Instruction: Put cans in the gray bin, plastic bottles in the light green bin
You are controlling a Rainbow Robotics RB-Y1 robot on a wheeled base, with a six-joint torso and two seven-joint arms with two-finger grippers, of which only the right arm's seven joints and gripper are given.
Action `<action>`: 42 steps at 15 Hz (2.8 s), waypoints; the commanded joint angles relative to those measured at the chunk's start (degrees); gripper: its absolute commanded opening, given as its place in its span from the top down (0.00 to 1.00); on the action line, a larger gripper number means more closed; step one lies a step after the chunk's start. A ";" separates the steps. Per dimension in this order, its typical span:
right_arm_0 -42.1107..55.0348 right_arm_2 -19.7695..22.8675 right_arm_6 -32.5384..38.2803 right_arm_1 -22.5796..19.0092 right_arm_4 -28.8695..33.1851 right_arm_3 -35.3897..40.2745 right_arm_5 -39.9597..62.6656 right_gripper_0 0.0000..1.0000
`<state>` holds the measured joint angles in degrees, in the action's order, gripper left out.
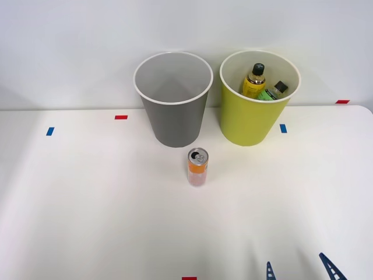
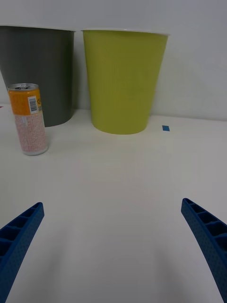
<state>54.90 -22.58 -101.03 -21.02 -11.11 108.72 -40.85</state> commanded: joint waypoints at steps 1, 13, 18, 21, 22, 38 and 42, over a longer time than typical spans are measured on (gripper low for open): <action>-0.75 -0.19 0.04 0.19 -0.05 0.00 -2.04 0.00; -1.02 0.34 -0.14 0.36 0.03 0.00 -2.04 0.00; -1.02 0.34 -0.14 0.36 0.03 0.00 -2.04 0.00; -1.02 0.34 -0.14 0.36 0.03 0.00 -2.04 0.00; -1.02 0.34 -0.14 0.36 0.03 0.00 -2.04 0.00; -1.02 0.34 -0.14 0.36 0.03 0.00 -2.04 0.00; -1.02 0.34 -0.14 0.36 0.03 0.00 -2.04 0.00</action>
<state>53.88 -22.24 -101.16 -20.66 -11.08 108.72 -42.89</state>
